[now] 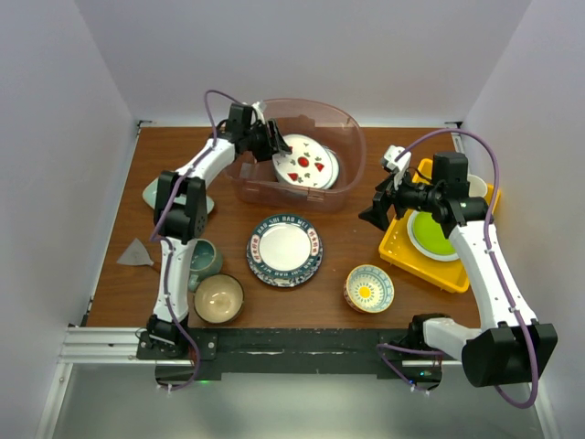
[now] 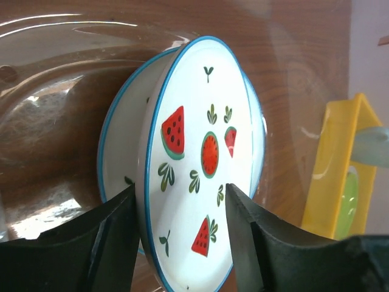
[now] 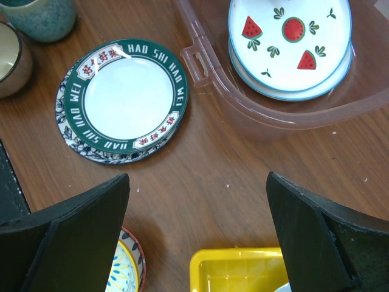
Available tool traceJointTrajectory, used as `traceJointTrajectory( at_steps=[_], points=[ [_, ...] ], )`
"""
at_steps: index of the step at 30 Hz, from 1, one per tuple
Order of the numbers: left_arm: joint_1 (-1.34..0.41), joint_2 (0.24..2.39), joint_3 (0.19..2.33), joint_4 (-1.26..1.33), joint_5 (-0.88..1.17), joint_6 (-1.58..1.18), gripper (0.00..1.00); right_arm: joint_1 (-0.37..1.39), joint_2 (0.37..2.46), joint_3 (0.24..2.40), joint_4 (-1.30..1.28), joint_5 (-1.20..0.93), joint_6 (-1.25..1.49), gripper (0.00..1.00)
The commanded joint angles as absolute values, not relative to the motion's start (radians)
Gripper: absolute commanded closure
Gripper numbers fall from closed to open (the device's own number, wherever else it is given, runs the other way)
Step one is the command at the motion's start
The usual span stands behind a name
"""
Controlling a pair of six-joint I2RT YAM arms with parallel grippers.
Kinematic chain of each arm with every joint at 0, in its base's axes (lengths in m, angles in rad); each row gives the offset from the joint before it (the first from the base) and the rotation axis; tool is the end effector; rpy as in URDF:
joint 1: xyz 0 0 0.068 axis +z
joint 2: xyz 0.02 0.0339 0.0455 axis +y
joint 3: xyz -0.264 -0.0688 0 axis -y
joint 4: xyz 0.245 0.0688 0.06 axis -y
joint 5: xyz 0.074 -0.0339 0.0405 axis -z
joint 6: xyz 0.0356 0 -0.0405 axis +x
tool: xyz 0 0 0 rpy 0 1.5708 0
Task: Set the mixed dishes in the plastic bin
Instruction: Place the plate in the plastic bin.
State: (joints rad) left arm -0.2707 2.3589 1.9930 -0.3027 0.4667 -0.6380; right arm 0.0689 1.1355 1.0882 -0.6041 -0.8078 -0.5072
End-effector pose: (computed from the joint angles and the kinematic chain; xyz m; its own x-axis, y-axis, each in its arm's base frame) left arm 0.5165 -0.1600 0.2025 -0.8247 -0.3231 -0.4642 0.1094 0.7141 -0.6914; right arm 0.2323 0.0418 0.3414 -0.2271 -0.3522 -0.9080 -0.8366 0.5478 -0.0032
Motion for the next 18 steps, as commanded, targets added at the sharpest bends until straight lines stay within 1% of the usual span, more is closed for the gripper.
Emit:
traceJointTrajectory(
  at_steps=[1, 8, 14, 18],
  points=[
    [-0.279, 2.362, 2.091, -0.367, 0.399, -0.529, 0.40, 0.064, 1.120, 1.091, -0.578, -0.839, -0.517, 0.02],
    [-0.314, 2.398, 2.169, -0.475, 0.292, -0.451, 0.39, 0.064, 1.117, 1.092, -0.580, -0.841, -0.517, 0.02],
    [-0.331, 2.413, 2.198, -0.512, 0.229, -0.419, 0.39, 0.064, 1.117, 1.092, -0.580, -0.842, -0.518, 0.02],
    [-0.356, 2.428, 2.223, -0.535, 0.149, -0.393, 0.39, 0.064, 1.118, 1.092, -0.580, -0.842, -0.518, 0.02]
  ],
)
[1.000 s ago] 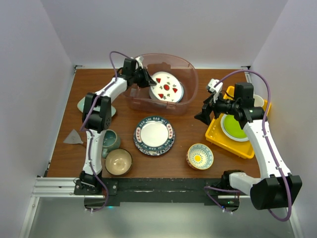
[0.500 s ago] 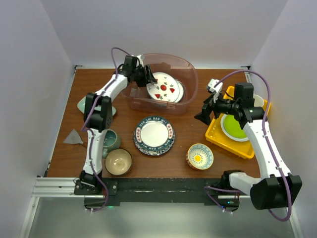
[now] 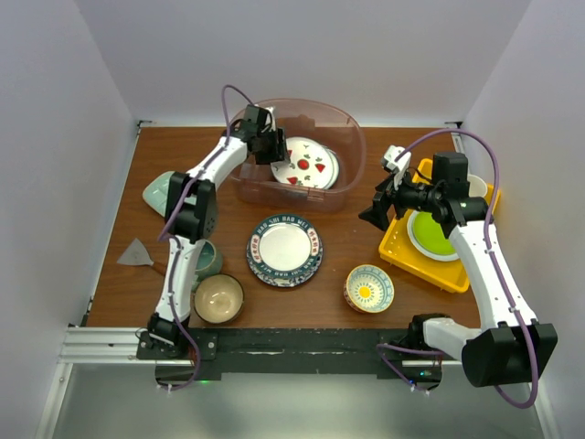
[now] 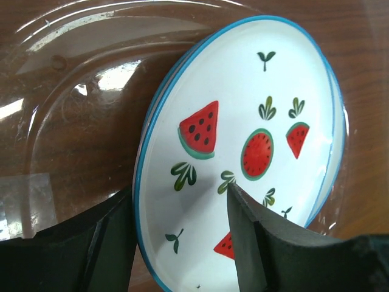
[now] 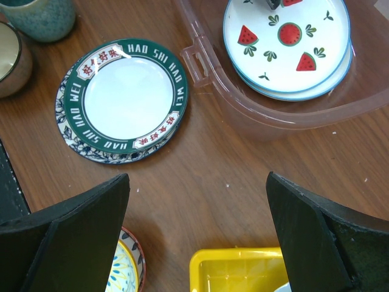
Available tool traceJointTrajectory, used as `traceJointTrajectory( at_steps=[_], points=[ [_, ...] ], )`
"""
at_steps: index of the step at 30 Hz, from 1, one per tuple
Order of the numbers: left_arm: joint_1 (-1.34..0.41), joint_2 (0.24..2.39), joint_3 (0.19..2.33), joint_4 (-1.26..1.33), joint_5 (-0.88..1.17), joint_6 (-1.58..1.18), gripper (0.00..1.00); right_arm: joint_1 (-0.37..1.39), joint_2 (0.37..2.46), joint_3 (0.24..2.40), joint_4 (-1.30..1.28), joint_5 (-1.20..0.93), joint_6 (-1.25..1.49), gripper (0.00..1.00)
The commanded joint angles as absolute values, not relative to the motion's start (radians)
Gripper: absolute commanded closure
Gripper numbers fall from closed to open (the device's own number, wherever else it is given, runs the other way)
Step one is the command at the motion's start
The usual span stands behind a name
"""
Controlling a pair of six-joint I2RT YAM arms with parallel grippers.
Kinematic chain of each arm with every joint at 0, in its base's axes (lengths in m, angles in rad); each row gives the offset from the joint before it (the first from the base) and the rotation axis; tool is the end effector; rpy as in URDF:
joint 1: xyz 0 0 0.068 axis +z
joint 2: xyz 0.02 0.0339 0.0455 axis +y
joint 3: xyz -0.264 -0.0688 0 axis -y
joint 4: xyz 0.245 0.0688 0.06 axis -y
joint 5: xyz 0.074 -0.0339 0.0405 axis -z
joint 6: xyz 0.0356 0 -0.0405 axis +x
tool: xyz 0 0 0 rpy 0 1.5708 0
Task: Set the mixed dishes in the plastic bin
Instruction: Place the plate in the plastic bin.
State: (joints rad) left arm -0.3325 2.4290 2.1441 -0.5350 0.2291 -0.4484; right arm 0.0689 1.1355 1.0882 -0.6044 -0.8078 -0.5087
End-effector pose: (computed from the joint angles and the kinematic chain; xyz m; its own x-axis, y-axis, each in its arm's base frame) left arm 0.5134 -0.1858 0.1954 -0.8240 -0.1621 -0.5429 0.1189 0.8874 -0.4454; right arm 0.2323 0.0418 0.3414 -0.2261 -0.3530 -0.9079 -0.8370 0.5473 -0.0043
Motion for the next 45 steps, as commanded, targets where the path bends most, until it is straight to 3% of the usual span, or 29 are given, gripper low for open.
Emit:
traceJointTrajectory(
  at_steps=[1, 11, 31, 45],
  points=[
    [-0.359, 2.433, 2.226, -0.538, 0.140, -0.385, 0.39, 0.064, 1.117, 1.092, -0.580, -0.842, -0.518, 0.02],
    [-0.408, 2.454, 2.273, -0.569, 0.003, -0.324, 0.35, 0.064, 1.120, 1.094, -0.581, -0.841, -0.520, 0.02],
    [-0.426, 2.421, 2.273, -0.583, -0.072, -0.219, 0.29, 0.064, 1.117, 1.092, -0.581, -0.836, -0.523, 0.02],
    [-0.414, 2.085, 2.001, -0.401, -0.087, -0.187, 0.18, 0.064, 1.117, 1.092, -0.594, -0.838, -0.545, 0.02]
  ],
)
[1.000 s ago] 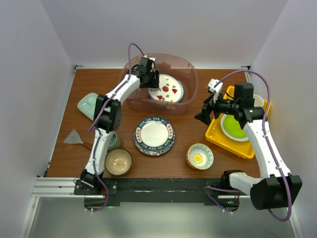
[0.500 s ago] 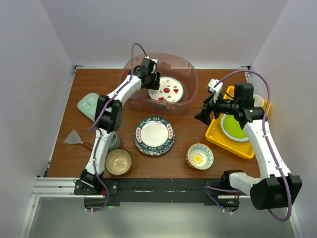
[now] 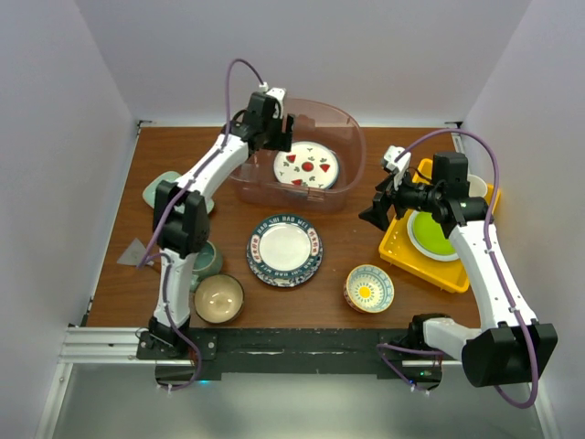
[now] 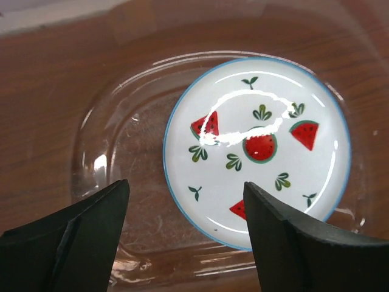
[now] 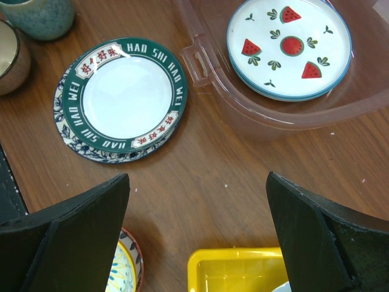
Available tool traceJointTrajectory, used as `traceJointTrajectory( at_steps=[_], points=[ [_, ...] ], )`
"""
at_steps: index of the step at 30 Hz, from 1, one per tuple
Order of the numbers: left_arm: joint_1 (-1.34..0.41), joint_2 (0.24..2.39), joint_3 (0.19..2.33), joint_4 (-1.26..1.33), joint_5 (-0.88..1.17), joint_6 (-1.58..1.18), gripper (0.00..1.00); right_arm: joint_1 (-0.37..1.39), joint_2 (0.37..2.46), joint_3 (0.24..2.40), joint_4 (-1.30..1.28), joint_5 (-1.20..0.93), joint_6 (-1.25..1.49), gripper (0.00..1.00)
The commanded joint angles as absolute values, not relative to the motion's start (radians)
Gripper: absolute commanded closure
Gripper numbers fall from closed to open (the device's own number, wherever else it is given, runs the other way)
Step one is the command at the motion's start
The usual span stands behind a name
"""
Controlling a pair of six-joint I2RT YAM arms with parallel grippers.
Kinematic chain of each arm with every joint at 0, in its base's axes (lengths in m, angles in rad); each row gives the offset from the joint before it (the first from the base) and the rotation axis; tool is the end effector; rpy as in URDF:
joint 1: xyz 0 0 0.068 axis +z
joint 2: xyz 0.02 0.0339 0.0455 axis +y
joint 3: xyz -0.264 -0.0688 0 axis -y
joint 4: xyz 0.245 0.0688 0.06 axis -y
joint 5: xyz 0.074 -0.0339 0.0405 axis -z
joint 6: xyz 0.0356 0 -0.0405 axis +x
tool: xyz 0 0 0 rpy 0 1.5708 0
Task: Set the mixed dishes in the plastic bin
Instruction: Place the plate in the plastic bin, then pick up the plate at the center of the board.
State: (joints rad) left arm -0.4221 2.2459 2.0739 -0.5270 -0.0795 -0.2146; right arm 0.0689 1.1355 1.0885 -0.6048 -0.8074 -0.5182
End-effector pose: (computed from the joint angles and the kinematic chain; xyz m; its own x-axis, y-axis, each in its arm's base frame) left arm 0.4759 -0.2106 0.2663 -0.6487 0.0586 -0.7588 0.2198 0.9690 -0.1131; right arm 0.2323 0.0418 0.3415 -0.2183 -0.3583 -0.9077 -0.8389 0.5441 -0.0130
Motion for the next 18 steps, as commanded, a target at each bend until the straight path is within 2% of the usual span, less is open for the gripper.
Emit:
traceJointTrajectory(
  at_steps=[1, 6, 13, 18],
  points=[
    [-0.411, 2.039, 1.978, -0.387, -0.081, -0.189, 0.17, 0.064, 1.115, 1.092, -0.595, -0.841, -0.549, 0.02],
    [-0.387, 1.852, 1.774, -0.260, -0.058, -0.212, 0.14, 0.064, 1.118, 1.092, -0.610, -0.861, -0.577, 0.02],
    [-0.357, 1.632, 1.547, -0.150, -0.064, -0.225, 0.00, 0.064, 1.123, 1.088, -0.637, -0.920, -0.632, 0.02],
    [-0.342, 1.479, 1.398, -0.080, -0.069, -0.227, 0.00, 0.066, 1.126, 1.095, -0.641, -0.943, -0.650, 0.02]
  ],
)
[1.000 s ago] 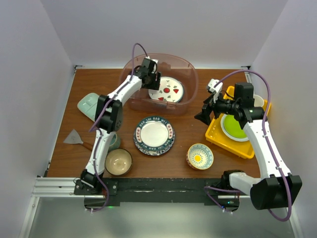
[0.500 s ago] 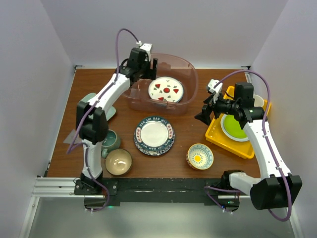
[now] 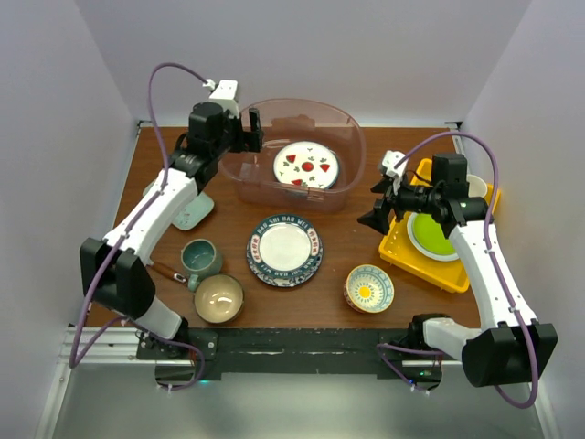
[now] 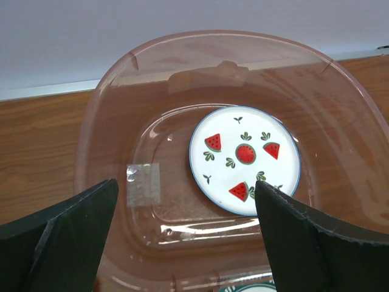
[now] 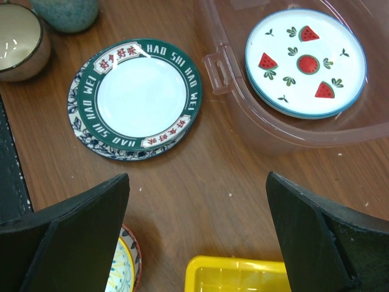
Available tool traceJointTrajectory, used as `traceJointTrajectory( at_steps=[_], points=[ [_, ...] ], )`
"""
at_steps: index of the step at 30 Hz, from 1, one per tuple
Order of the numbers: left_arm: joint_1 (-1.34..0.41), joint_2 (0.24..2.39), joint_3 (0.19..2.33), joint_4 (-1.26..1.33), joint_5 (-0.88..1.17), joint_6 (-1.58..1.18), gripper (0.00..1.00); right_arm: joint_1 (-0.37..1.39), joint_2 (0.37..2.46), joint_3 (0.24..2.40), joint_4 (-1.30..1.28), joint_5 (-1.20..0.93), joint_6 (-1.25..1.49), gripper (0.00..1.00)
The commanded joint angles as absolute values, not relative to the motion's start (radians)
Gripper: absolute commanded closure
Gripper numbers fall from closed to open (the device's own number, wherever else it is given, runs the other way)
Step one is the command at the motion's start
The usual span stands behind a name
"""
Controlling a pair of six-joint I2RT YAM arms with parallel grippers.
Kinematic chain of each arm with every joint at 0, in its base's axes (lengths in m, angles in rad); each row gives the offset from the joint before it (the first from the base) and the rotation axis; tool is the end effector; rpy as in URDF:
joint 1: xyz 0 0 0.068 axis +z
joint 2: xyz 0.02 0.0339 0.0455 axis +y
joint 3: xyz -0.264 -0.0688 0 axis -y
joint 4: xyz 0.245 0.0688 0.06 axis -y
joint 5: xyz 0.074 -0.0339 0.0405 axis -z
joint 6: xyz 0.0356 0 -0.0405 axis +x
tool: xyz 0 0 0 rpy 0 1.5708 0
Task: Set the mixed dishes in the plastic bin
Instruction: Pick up the plate at the center of the board.
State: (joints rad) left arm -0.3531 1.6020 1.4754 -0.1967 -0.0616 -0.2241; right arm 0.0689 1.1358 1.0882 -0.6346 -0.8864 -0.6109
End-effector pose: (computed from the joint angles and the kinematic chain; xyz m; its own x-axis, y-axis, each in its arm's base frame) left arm 0.3599 -0.1303 0.3712 -0.3552 -0.1055 -0.9288 0.2169 0.9572 -0.1916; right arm 0.2288 0.0434 0.3403 -0.1461 -0.3736 -0.9160 -0.8879 0.4578 -0.0451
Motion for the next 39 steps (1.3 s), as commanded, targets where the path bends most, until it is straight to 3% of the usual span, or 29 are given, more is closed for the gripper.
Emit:
traceJointTrajectory(
  at_steps=[1, 16, 26, 39],
  points=[
    [-0.341, 1.458, 1.382, -0.075, -0.068, -0.229, 0.00, 0.064, 1.127, 1.097, -0.643, -0.945, -0.655, 0.02],
    [-0.337, 1.086, 0.996, -0.067, -0.017, -0.187, 0.00, 0.142, 1.192, 1.206, -0.762, -0.977, -0.811, 0.02],
    [-0.337, 0.835, 0.743, -0.077, -0.048, -0.163, 0.00, 0.507, 1.334, 1.325, -0.824, -0.781, -0.894, 0.02],
    [-0.337, 0.804, 0.724, -0.097, -0.138, -0.143, 0.00, 0.914, 1.513, 1.393, -0.842, -0.362, -0.950, 0.02]
  ],
)
